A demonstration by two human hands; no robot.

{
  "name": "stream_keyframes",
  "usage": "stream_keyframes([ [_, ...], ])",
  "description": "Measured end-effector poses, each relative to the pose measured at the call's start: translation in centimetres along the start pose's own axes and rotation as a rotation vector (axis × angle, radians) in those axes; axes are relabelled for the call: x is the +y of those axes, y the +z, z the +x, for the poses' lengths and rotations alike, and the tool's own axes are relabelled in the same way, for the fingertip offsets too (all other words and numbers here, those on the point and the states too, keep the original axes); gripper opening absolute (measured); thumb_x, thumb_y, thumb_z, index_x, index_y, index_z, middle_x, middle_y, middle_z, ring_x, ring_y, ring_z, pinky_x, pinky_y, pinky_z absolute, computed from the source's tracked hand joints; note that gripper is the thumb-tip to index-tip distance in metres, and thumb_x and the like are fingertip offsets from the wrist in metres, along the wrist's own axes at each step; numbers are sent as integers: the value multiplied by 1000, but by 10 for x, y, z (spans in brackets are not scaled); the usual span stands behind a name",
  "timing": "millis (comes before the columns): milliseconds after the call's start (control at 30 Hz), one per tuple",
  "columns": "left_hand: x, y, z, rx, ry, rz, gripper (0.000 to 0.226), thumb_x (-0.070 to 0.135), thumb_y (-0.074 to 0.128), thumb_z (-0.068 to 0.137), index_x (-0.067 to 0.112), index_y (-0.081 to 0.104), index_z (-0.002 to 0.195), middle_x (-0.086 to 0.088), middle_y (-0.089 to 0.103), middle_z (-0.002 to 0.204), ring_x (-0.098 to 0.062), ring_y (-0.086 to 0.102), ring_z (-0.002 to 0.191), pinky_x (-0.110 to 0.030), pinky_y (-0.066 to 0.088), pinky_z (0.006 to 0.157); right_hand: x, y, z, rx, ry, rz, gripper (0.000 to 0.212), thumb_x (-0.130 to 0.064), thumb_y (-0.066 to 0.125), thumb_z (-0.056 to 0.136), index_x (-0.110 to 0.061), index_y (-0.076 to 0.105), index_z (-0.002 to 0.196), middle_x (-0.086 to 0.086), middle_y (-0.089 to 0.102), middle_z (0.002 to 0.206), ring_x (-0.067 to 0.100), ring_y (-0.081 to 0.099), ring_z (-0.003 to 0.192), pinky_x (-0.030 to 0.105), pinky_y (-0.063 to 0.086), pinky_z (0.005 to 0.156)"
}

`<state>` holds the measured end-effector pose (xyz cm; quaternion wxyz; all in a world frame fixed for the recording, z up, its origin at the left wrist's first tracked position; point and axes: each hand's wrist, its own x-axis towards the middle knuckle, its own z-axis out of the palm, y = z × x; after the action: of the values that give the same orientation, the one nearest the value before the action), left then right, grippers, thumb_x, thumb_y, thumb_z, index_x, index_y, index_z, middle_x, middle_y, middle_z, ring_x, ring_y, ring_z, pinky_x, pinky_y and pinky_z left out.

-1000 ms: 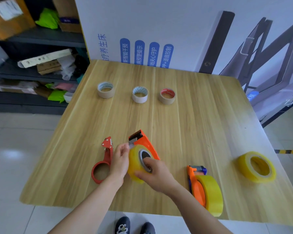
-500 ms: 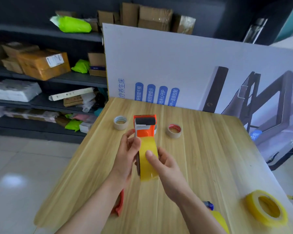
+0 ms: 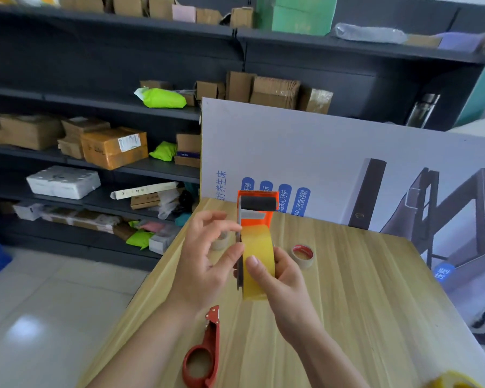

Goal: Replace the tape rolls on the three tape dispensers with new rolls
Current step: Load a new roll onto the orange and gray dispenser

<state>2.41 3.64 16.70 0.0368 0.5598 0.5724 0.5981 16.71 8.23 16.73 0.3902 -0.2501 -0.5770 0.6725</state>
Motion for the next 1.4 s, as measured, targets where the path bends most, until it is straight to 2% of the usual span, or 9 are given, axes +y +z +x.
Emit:
stream_keyframes([
  [200,4,-20,11,-27,204,228,31,38,63,83,13,77,94,4,58,87,-5,54,86,-12,41,72,-7,5,2,-28,-20,-52,43,-26,70,79,-3,58,113,13,76,93,21,72,79,27,55,68],
  [333,11,-24,15,-43,403,417,22,24,61,89,8,75,86,1,63,81,-15,59,78,-30,50,66,-8,5,2,-34,-25,-114,43,-27,75,81,-5,58,113,14,76,97,27,73,88,36,57,77],
  [433,15,-23,14,-44,514,597,22,18,56,92,8,70,79,-2,62,78,-18,59,73,-32,51,60,-8,6,-1,-37,-14,-137,43,-27,75,80,-5,57,112,14,76,96,26,73,86,35,57,74],
  [633,23,-20,7,31,307,586,25,23,40,97,12,56,81,2,56,75,-16,55,59,-30,45,45,-9,6,-4,-40,-9,-192,45,-31,78,75,-10,58,111,15,74,99,26,73,87,36,59,76],
  [833,29,-22,8,-18,166,401,36,35,34,97,17,65,88,11,60,70,-8,58,65,-29,49,55,-11,3,-4,-54,-1,-232,48,-34,74,70,-15,58,112,12,75,100,24,73,90,39,59,81],
  [1033,36,-25,7,-48,178,438,32,47,59,83,19,70,93,12,59,71,-6,54,60,-23,48,52,-12,4,-3,-46,-20,-268,44,-36,75,70,-17,60,107,9,75,96,26,73,90,43,59,81],
  [1233,36,-27,10,-28,316,709,20,33,59,85,19,71,77,8,57,70,-11,55,58,-26,47,44,-10,7,-4,-47,-10,-326,41,-34,77,73,-16,59,106,12,74,97,29,72,90,47,59,82],
  [1333,37,-27,10,-33,354,774,11,23,66,84,18,70,75,6,53,74,-10,53,64,-22,46,45,-10,10,-5,-26,-15,-356,32,-27,78,79,-16,60,103,16,71,97,37,68,92,49,57,79],
  [1400,37,-26,10,-12,408,816,11,18,65,84,14,69,75,2,55,77,-14,54,68,-26,48,50,-12,14,-7,-6,-23,-374,39,-33,80,75,-14,59,103,21,69,98,42,66,92,53,55,79],
])
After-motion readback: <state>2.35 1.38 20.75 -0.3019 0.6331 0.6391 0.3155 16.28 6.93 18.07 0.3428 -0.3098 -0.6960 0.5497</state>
